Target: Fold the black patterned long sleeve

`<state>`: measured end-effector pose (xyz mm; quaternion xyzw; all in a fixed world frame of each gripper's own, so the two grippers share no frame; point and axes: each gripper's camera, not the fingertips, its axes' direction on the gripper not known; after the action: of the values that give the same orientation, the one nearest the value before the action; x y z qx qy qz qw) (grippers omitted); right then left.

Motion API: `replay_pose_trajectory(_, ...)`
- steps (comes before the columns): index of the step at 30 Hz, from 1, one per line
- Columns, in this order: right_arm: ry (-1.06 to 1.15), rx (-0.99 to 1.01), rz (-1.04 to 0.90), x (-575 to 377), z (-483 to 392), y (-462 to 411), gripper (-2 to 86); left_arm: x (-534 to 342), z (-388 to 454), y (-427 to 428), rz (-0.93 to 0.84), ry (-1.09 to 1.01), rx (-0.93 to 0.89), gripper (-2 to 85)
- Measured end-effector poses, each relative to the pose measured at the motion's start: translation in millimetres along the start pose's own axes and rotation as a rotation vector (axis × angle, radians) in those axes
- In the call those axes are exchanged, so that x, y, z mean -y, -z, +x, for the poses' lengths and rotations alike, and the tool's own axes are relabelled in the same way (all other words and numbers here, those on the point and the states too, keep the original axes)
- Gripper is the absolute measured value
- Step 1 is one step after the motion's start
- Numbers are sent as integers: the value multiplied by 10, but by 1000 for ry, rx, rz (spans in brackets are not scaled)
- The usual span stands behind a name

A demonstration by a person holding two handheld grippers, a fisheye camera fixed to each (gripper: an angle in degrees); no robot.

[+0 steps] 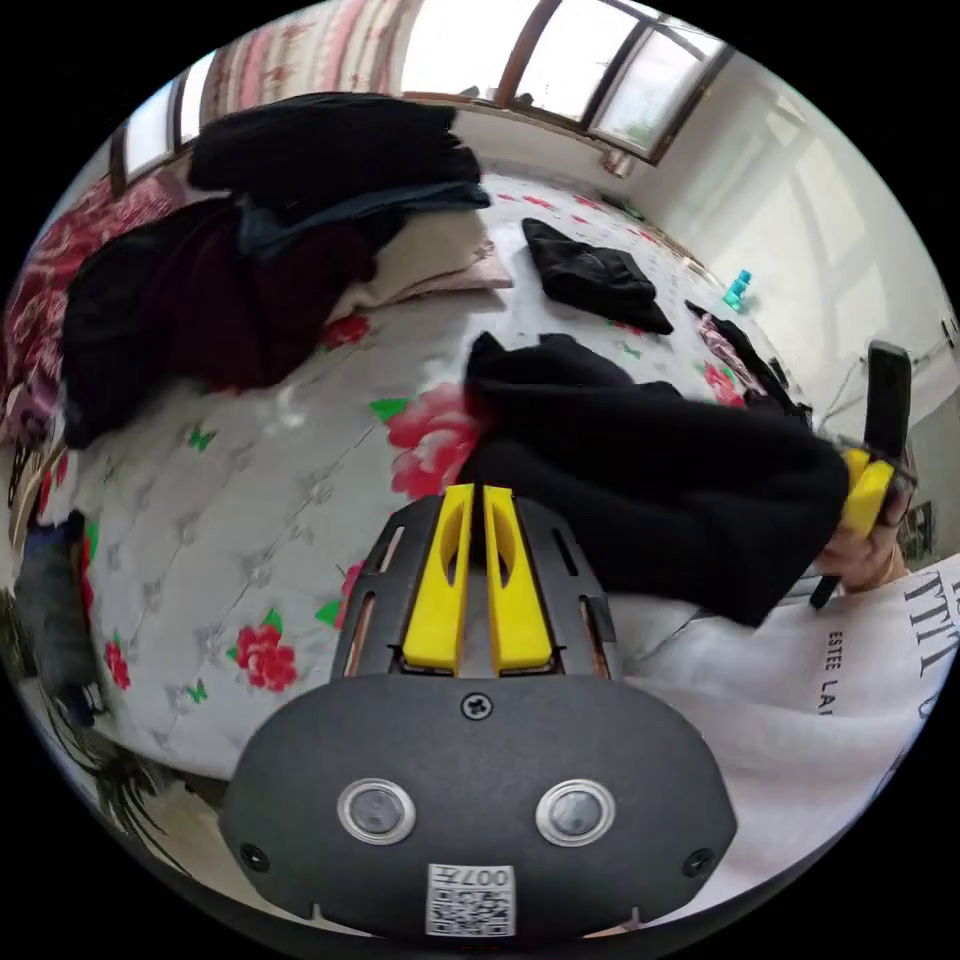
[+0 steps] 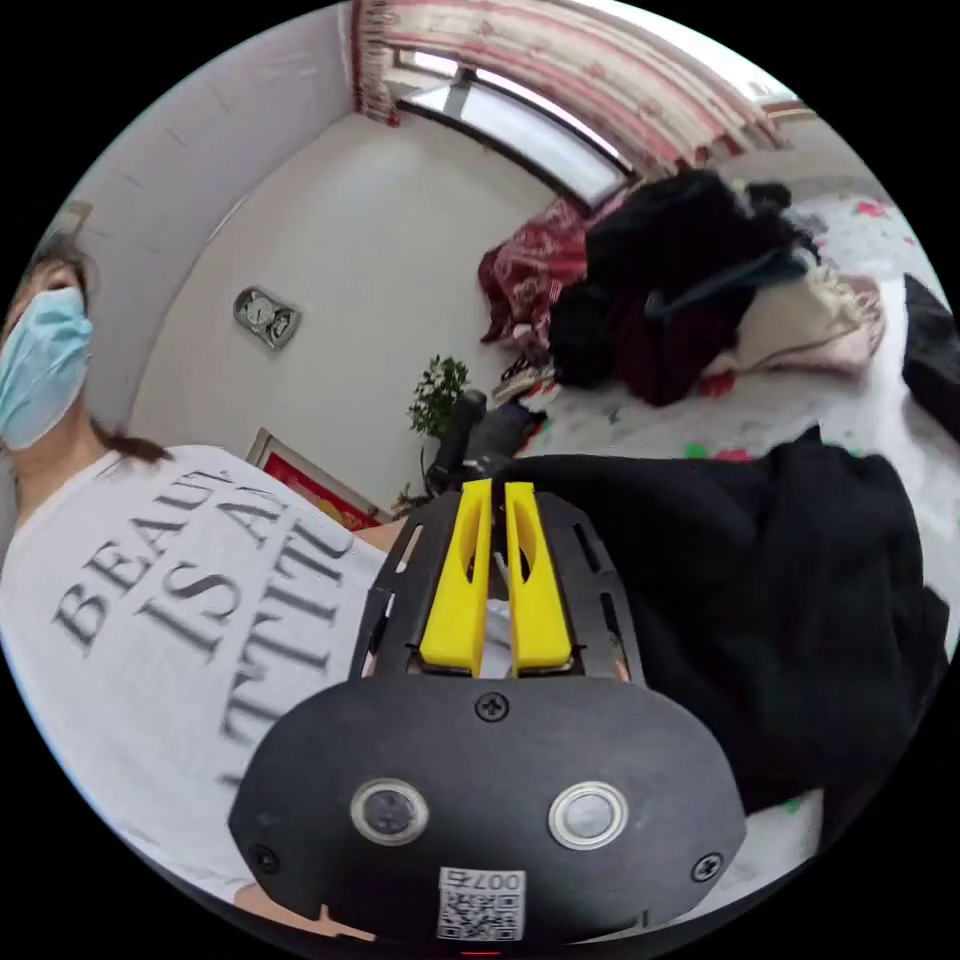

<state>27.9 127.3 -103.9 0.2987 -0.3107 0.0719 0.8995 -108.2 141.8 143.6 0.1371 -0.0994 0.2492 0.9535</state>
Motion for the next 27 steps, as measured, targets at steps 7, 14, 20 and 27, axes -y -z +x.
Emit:
replay_pose_trajectory(7,-102,-114,-71,-190,156,-545,10,-649,-829,491,-16,148,110,1)
replay_pose_trajectory(14,-283,-509,32,-410,686,54,51,-409,-812,626,5,72,56,45)
replay_pose_trajectory(20,-375,-623,50,23,1324,-167,71,26,-433,426,-31,-26,-53,80)
replay_pose_trajectory(27,-450,-575,-66,188,1926,-763,34,402,-497,589,-34,-6,-24,85)
